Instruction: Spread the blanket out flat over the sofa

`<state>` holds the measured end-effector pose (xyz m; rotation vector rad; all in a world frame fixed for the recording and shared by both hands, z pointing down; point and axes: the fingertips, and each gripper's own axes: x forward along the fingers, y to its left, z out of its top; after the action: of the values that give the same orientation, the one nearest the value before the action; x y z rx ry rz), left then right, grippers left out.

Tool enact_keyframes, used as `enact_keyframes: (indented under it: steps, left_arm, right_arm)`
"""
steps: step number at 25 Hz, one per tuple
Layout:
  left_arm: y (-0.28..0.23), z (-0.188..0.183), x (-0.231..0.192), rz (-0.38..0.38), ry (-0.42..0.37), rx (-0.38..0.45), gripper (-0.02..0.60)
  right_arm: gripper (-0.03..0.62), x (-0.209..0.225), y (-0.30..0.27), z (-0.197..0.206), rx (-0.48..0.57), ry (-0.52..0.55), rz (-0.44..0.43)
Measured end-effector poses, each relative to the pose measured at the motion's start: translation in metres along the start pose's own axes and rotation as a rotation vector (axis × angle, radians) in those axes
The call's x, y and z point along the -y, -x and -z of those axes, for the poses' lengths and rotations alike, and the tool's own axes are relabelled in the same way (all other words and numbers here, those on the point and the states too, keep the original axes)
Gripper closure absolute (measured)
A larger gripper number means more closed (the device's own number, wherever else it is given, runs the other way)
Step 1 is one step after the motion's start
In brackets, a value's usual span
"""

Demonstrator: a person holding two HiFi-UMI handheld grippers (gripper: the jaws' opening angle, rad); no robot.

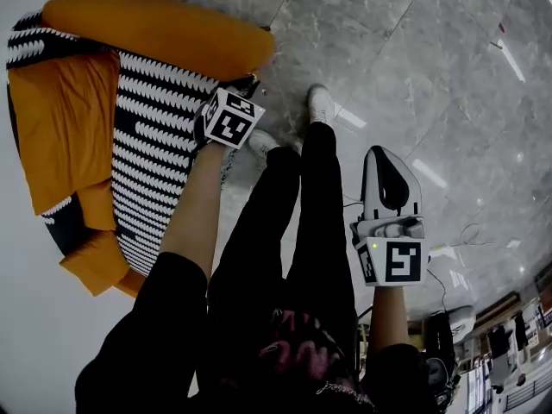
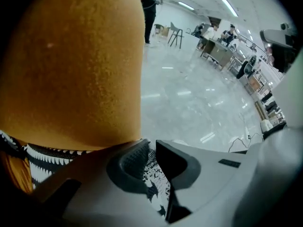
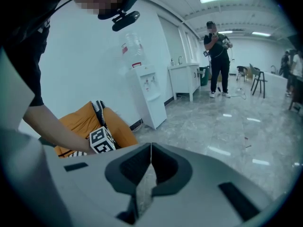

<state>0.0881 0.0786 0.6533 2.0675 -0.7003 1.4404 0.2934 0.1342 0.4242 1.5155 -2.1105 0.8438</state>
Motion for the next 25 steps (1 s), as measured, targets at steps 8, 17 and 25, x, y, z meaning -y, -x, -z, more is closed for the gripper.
enact_keyframes:
  steps: [8, 17, 25]
  left_arm:
    - [-0.013, 0.003, 0.037, 0.07, 0.03, 0.008, 0.422]
    - [0.016, -0.04, 0.103, 0.189, -0.01, 0.136, 0.44]
    - [0.14, -0.083, 0.107, 0.134, 0.031, 0.363, 0.563]
  right_arm:
    - [0.572, 0.002, 0.002, 0.003, 0.002, 0.004, 0.013]
    - [0.572, -0.015, 0.012, -0.013, 0.03, 0.04, -0.017]
    - [0.572, -0.067, 0.022, -0.101, 0.109, 0.163, -0.109]
